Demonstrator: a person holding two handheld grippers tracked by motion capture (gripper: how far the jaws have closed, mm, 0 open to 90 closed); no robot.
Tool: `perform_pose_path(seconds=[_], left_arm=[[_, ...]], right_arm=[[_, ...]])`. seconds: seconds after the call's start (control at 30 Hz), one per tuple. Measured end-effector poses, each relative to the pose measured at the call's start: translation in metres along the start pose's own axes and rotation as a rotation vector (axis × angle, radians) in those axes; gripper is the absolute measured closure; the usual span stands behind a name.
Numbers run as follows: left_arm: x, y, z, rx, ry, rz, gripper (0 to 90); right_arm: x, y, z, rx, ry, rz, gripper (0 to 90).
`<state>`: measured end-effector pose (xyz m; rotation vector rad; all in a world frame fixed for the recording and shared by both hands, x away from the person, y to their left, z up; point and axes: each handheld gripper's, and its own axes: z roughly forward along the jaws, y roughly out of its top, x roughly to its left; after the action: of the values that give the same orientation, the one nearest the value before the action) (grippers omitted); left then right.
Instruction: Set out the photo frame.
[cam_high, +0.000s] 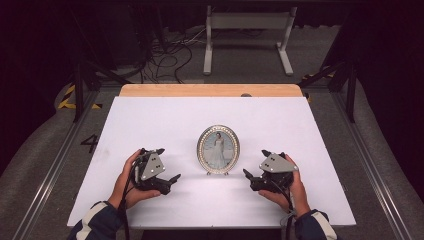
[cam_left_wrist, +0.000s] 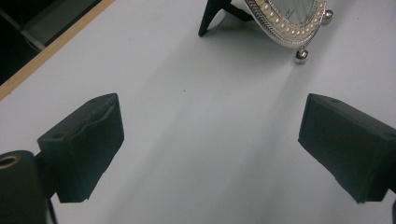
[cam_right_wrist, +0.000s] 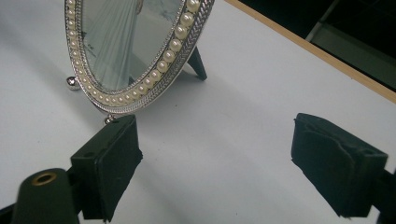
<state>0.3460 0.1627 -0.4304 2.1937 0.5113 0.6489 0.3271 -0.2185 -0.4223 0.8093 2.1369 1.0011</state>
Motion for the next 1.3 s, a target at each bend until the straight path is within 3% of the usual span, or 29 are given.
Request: perform_pose_path(seconds=[0.3,0.77,1.3], left_arm=[[0.0,-0.012,-0.01,0.008,0.022,-0.008,7.1],[0.003,-0.033,-0.027,0.033,0.045,-0.034,7.0],[0.014,-0.062,-0.051,0.044,0.083,-0.106,7.0]], right_arm=[[-0.003,-0.007,-0.005,0.009,-0.009,0.0,15.6],[-0.015,-0.026,-0.025,0.036,-0.061,0.012,15.8],[-0.028,-0.05,-0.044,0.054,-0.102,0.046,15.5]])
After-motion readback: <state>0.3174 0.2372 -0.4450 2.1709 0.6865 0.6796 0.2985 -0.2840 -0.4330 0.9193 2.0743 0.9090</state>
